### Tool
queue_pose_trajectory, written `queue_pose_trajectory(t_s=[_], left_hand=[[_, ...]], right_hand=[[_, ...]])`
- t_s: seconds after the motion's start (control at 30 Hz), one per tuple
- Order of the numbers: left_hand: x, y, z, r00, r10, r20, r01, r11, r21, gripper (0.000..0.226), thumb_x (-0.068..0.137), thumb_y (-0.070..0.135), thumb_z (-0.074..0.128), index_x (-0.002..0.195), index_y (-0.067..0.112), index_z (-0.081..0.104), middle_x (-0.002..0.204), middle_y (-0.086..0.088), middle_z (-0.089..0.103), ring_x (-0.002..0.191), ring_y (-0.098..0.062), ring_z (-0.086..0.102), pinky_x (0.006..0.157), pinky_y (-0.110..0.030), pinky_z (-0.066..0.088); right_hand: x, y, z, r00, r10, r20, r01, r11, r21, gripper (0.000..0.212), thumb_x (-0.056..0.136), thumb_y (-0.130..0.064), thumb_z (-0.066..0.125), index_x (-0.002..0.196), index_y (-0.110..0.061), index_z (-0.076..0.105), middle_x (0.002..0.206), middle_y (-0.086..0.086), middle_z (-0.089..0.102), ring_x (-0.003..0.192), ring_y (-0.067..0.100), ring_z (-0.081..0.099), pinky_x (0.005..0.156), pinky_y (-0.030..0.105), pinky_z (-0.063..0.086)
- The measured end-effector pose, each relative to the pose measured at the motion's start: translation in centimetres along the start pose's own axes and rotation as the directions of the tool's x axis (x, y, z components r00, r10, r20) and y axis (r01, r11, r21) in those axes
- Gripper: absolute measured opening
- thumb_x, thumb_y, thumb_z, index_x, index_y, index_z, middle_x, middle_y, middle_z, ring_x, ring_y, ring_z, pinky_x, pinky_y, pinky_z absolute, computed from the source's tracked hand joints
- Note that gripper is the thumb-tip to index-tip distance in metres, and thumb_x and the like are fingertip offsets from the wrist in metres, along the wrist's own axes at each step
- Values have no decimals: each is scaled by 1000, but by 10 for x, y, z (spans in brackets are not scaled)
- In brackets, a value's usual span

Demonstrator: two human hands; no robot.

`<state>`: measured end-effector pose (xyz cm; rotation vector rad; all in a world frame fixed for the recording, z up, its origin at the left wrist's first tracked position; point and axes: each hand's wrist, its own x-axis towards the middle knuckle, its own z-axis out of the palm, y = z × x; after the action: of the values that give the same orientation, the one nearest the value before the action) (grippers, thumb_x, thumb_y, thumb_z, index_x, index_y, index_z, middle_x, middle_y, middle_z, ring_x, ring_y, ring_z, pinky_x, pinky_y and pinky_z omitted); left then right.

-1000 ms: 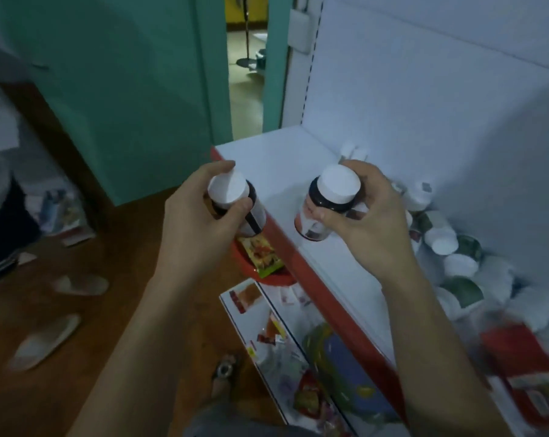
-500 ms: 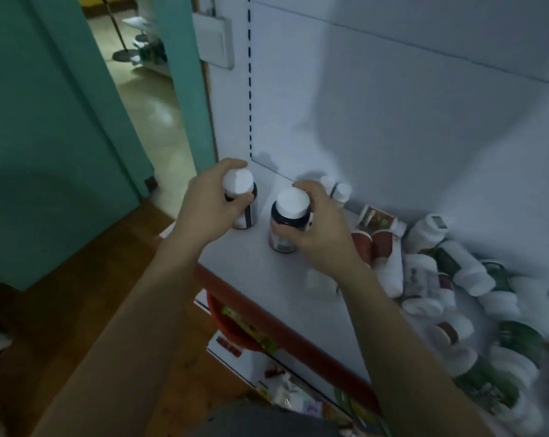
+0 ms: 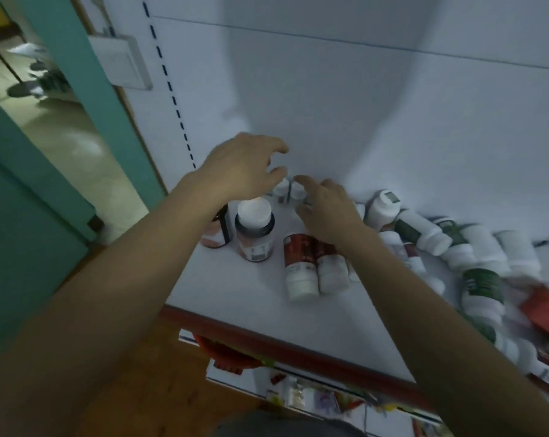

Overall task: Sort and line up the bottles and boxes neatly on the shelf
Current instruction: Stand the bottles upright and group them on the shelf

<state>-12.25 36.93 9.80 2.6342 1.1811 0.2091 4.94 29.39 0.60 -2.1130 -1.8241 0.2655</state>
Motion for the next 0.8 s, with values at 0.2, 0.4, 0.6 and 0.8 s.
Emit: queue_pose_trajectory(t_s=[0.2, 0.4, 0.6, 0.8], left_hand=[[43, -4, 28, 937, -18, 348, -68, 970, 234, 45, 103, 32, 52, 148, 32, 47, 147, 1, 54, 125, -27, 55, 106, -43, 45], [67, -3, 37, 918, 7, 397, -112, 964, 241, 24, 91, 34, 68, 114, 31, 61, 120, 3, 66, 98, -21, 58, 86, -33, 50], [75, -6, 50, 916, -10, 401, -92, 968, 235, 29, 91, 20, 71, 120, 20, 67, 122, -3, 67, 107, -24, 62, 91, -36, 51], [74, -16, 39, 929, -17, 369, -77, 968, 239, 15, 97, 24, 61, 112, 22, 59, 121, -6, 64, 107, -27, 59, 95, -41, 50]], right_hand=[[0, -11, 6, 998, 63, -12, -65, 979, -195, 59, 93, -33, 64, 147, -32, 41, 132, 14, 52, 123, 37, 46, 98, 50, 42], [4, -5, 14, 994, 26, -107, -35, 995, -91, 27, 92, -21, 61, 119, -21, 60, 120, 7, 62, 112, 36, 51, 84, 42, 40], [7, -3, 22, 963, -9, -271, -10, 998, -69, 17, 83, -27, 75, 84, -12, 68, 88, 11, 69, 89, 36, 60, 68, 37, 30], [19, -5, 23, 960, 69, -272, -73, 997, -3, 21, 88, -34, 65, 90, -14, 62, 93, 9, 70, 99, 34, 59, 73, 37, 33]])
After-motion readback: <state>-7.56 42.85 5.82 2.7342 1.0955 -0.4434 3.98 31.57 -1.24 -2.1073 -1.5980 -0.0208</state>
